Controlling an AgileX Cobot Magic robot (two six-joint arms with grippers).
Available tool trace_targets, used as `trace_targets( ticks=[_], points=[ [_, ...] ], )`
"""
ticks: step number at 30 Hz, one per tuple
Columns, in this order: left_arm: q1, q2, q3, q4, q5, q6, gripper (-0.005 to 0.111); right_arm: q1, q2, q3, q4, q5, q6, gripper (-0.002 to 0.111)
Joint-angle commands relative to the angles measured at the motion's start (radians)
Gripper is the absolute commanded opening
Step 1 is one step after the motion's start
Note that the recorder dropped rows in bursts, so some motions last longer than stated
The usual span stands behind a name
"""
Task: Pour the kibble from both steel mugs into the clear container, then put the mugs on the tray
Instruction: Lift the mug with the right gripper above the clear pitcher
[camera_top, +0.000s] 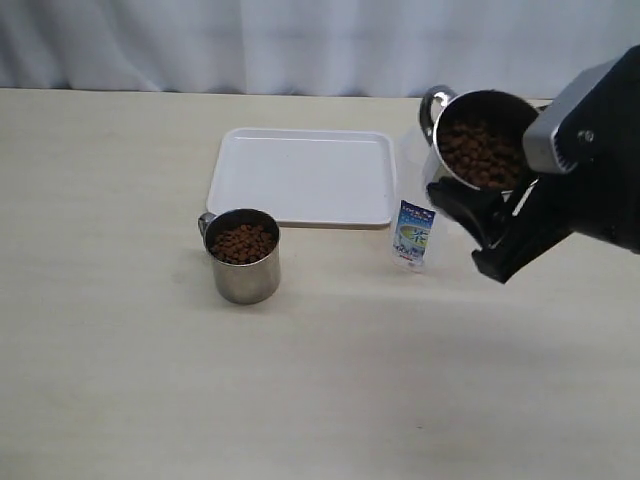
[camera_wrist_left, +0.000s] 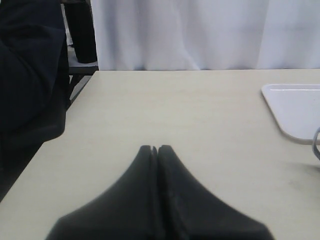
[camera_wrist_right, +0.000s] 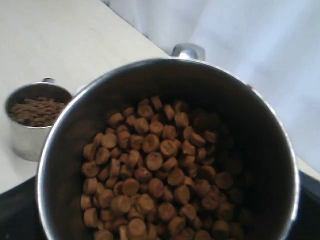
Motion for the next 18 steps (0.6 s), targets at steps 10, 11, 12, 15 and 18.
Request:
trace_targets(
  ticks=[10, 11, 12, 15, 18],
  points=[
    [0.001, 0.0, 0.003, -0.001, -0.006, -0.003, 0.0, 0.003, 0.111, -0.161, 0.019, 0.289, 0.001, 0.004],
    [0.001, 0.0, 0.003, -0.001, -0.006, -0.003, 0.0, 0.003, 0.123, -0.17, 0.019, 0.298, 0.001, 0.004],
    [0.001, 0.0, 0.003, -0.001, -0.006, -0.003, 0.0, 0.003, 0.132, -0.181, 0.017, 0.305, -0.001, 0.004],
    [0.001, 0.0, 0.003, -0.001, -0.006, -0.003, 0.0, 0.003, 0.156, -0.216, 0.014, 0.352, -0.023, 0.004],
    [0.001, 0.0, 0.003, -0.001, -0.006, -0.003, 0.0, 0.003, 0.169, -0.248, -0.002, 0.409, -0.025, 0.004]
  ],
)
